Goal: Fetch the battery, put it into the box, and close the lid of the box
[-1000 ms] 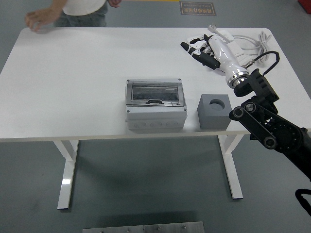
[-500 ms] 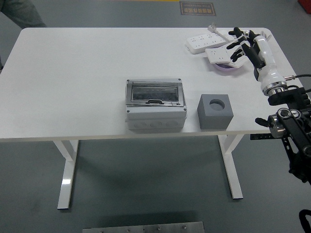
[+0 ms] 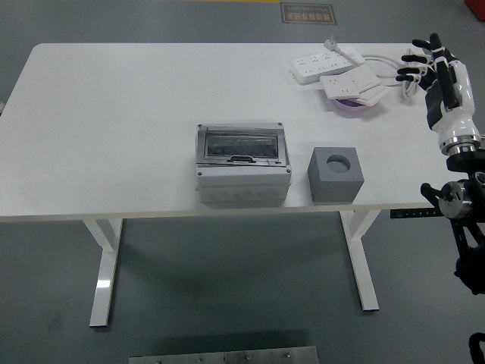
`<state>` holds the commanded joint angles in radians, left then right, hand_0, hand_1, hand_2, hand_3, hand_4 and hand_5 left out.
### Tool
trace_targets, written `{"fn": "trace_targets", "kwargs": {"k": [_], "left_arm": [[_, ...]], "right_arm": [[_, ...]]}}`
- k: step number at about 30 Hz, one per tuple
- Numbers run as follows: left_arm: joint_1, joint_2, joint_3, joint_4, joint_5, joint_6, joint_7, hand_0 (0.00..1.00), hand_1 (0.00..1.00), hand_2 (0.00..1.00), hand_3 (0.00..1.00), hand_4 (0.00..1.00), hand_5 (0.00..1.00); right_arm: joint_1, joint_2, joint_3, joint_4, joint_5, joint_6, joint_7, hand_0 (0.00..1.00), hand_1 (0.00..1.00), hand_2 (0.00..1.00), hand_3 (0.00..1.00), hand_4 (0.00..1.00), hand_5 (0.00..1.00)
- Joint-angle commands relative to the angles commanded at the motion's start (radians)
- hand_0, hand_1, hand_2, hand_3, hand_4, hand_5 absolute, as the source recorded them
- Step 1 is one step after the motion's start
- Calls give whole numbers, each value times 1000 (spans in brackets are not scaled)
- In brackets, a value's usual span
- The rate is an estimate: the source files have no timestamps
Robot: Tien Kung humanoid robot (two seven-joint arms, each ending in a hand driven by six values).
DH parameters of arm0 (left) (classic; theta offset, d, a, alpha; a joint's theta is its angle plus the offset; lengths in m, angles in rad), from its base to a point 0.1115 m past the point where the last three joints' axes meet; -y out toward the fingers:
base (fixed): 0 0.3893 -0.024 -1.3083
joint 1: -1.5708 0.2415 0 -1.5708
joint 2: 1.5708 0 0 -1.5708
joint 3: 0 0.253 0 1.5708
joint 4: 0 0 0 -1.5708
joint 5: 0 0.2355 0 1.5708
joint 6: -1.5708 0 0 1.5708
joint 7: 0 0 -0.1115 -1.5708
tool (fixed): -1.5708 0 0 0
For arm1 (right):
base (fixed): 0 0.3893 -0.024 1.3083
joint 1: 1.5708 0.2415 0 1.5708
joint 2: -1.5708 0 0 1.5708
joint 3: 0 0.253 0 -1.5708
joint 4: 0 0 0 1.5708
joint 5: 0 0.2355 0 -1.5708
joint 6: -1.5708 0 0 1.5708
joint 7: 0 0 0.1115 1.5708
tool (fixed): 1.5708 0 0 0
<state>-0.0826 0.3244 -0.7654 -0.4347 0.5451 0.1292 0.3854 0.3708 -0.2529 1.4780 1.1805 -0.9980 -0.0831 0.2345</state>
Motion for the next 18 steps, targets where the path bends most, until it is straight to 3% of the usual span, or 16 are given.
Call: {"fn": "trace_targets", "kwargs": {"k": [3,4,9,10,15,16,18], "left_arm": [[0,0,4,1,-6,0,-3,657,693,547,532,334,2],[0,0,5,1,-8,-1,-3,655,692,547,532,332,2],[0,1,8,2,-13,-1,-4,655,692,547,532,332,2],[-1,1,8,2,-14,-1,-4,655,689,547,533,330,2],[-2,1,9,2,-16,-2,-5,655,689,547,533,330,2],[-2,1,9,2,-16,-2,-5,658,686,546,532,328,2],[-2,1,9,2,-16,-2,-5,658,686,546,532,328,2]], "right_arm": [[-1,-4,-1,3,-47,-21,-2,456,464,505,588,806,694],[-1,-5,0,3,-60,-27,-2,483,539,547,583,631,296],[5,-7,-6,0,-114,-83,32,483,539,547,583,631,296],[8,-7,-8,-3,-118,-96,45,565,583,574,597,541,123],[22,-5,-18,-43,-108,-158,123,565,583,574,597,541,123],[24,-5,-20,-51,-105,-164,133,591,606,577,587,551,45],[28,-3,-25,-69,-100,-174,150,591,606,577,587,551,45]]}}
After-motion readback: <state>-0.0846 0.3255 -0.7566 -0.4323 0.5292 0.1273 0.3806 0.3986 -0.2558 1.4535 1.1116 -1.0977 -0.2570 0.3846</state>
